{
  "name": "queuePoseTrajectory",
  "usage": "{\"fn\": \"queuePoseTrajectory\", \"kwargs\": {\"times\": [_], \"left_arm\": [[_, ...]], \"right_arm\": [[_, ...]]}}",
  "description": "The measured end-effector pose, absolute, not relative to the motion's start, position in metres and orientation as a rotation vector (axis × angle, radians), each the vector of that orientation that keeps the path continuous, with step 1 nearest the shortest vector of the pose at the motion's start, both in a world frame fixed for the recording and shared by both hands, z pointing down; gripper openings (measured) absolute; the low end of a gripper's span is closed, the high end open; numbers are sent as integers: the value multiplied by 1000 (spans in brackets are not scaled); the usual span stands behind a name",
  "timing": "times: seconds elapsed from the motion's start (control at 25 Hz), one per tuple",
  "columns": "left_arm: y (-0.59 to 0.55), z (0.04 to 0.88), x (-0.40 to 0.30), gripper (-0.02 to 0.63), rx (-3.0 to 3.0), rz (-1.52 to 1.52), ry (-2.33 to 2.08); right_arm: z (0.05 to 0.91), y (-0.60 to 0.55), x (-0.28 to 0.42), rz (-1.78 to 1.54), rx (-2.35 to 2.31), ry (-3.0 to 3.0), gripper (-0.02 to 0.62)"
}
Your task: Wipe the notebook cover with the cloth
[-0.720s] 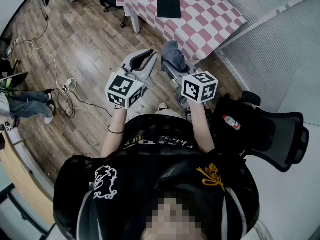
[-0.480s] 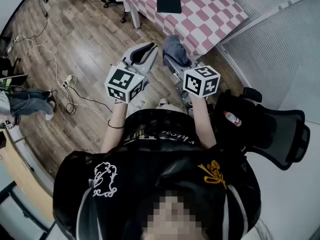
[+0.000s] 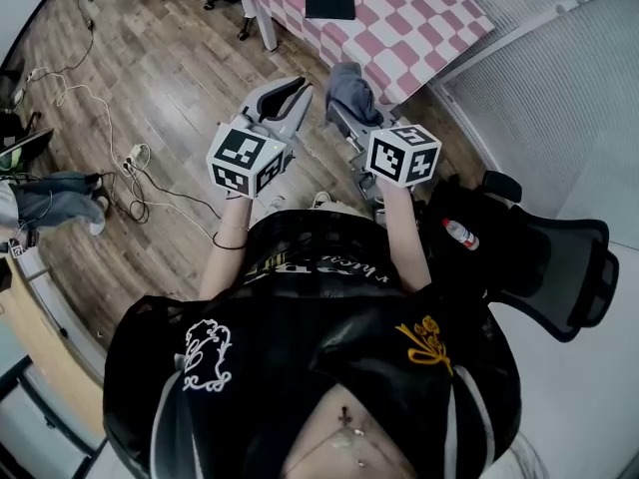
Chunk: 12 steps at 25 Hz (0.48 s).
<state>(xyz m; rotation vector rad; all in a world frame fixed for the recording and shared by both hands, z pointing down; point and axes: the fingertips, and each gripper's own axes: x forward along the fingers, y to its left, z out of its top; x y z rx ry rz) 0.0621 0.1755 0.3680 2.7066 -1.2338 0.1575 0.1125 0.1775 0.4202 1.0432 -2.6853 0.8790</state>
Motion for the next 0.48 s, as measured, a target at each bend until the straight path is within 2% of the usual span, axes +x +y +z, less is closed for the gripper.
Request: {"fn": "queuePoseTrajectory", "kwargs": {"times": [0.48], "left_arm": [[183, 388, 92, 41, 2675, 228, -1268]], "right_arm": [[443, 176, 145, 911, 972, -2652, 74]]}}
